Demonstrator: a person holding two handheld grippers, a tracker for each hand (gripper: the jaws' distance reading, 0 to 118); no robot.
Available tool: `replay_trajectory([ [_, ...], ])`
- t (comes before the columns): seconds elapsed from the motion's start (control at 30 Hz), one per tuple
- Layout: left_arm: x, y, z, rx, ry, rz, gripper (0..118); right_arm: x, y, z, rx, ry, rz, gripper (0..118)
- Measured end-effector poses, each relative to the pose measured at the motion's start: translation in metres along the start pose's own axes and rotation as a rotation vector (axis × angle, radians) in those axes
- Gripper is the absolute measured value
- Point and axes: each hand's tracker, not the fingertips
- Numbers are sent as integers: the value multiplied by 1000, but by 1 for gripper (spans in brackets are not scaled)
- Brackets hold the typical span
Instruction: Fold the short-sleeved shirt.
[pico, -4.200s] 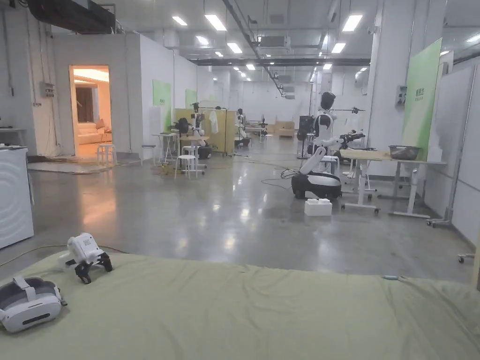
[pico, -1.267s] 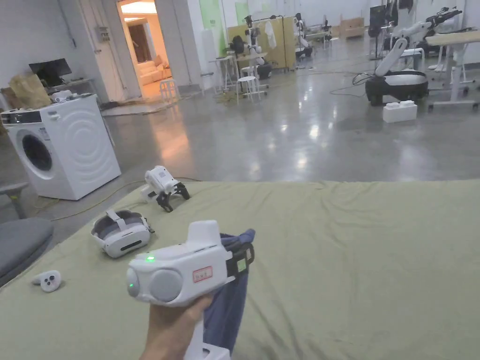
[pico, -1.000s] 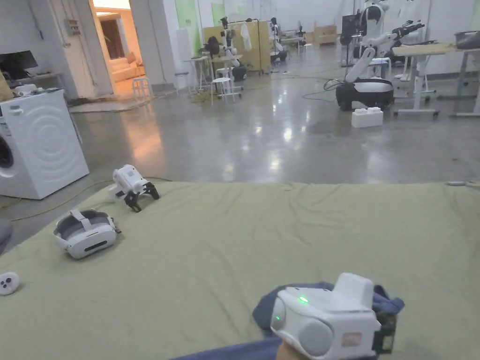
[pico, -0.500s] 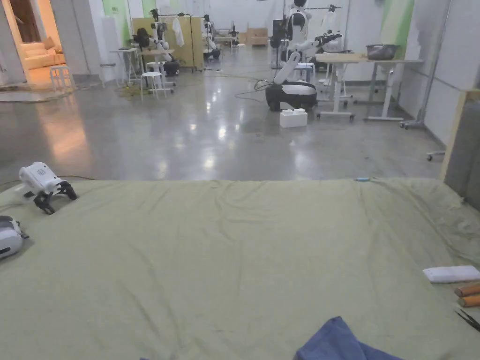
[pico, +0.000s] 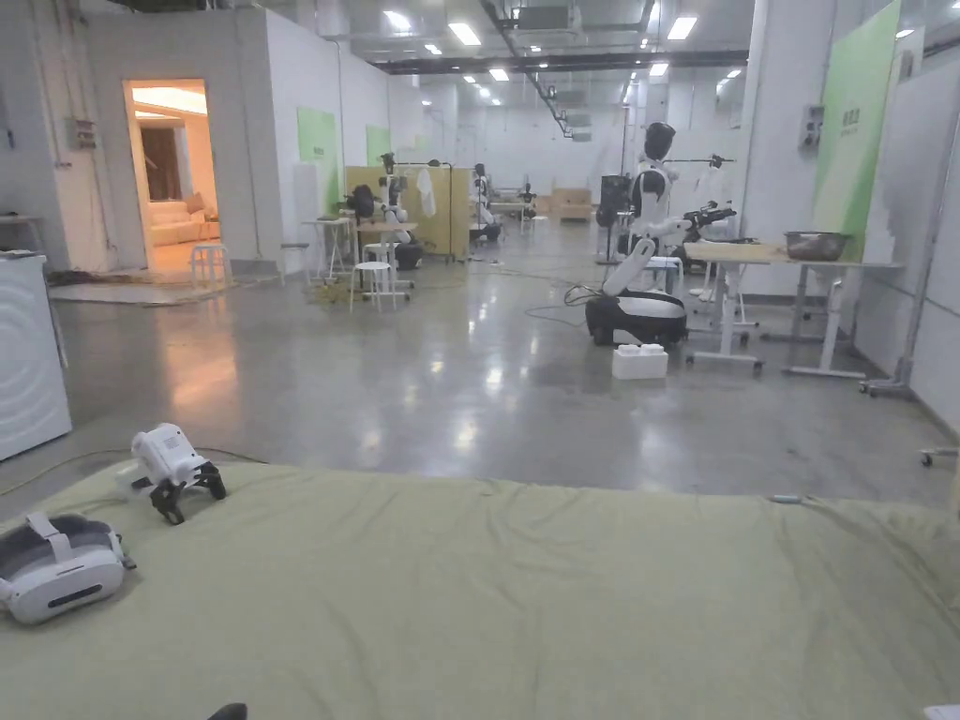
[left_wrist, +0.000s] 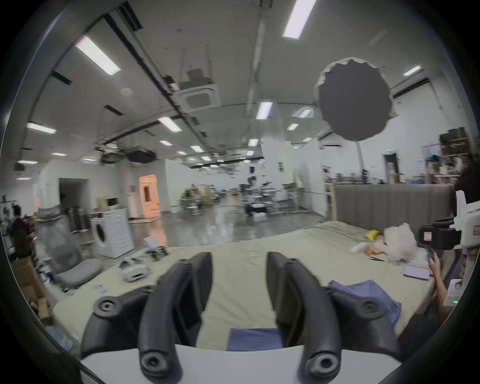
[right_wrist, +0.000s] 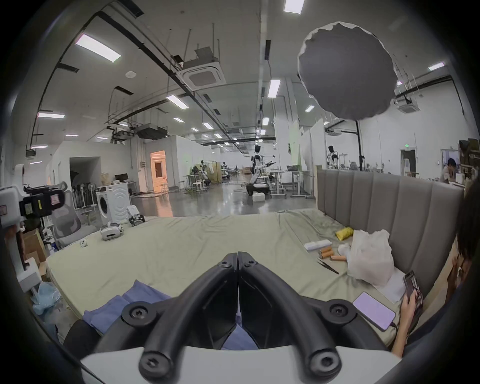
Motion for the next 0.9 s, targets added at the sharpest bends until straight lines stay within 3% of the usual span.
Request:
replay_trajectory([
  [0.1, -10, 3, 26, 21, 42, 35, 2, -6, 5, 2, 12, 29, -8, 0],
  [0.23, -12, 1, 41, -7, 82, 43, 0, -11, 3, 2, 12, 32, 30, 0],
  [0.5, -13, -2, 23, -50, 28, 47, 0, -12, 4, -1, 11, 36, 13, 0],
  [0.63, -14, -38, -39, -321, -108, 114, 36, -11, -6, -4, -16, 45, 3, 0],
  [0.7, -13, -72, -76, -429, -198, 178, 64, -9, -15, -6, -42, 40, -12, 0],
  [0.73, -12, -91, -97, -487, -233, 204, 71, -7, -19, -6, -66, 42, -25, 0],
  [0.9, 10, -163, -192, -676, -212, 145, 76, 4, -43, -5, -140, 23, -50, 0],
])
